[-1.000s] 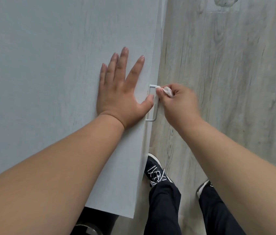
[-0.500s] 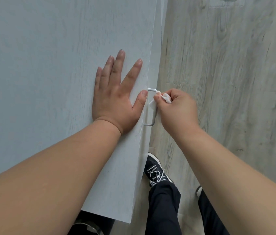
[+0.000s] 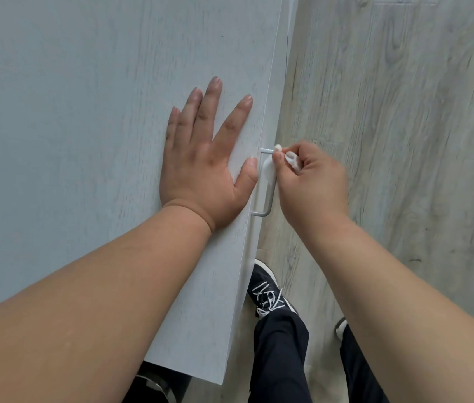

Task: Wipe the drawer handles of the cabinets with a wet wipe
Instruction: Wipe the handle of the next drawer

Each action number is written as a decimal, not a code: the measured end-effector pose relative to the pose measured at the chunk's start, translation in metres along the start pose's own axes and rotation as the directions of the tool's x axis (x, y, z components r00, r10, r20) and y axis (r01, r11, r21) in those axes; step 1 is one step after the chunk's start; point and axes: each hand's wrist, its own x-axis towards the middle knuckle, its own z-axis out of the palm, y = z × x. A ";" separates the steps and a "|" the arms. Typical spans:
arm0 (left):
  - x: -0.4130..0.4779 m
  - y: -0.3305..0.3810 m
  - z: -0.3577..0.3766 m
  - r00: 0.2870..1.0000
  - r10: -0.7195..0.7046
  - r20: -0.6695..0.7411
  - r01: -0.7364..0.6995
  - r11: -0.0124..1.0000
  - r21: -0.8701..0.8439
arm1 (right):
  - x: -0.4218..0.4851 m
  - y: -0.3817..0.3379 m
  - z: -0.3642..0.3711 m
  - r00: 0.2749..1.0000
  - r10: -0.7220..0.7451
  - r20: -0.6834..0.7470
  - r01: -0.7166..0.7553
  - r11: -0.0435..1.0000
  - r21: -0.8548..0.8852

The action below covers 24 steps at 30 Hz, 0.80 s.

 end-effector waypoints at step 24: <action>0.001 0.000 0.000 1.000 -0.001 -0.013 0.001 1.000 0.004 | -0.012 0.005 0.000 0.999 -0.028 0.039 0.023 0.990 0.141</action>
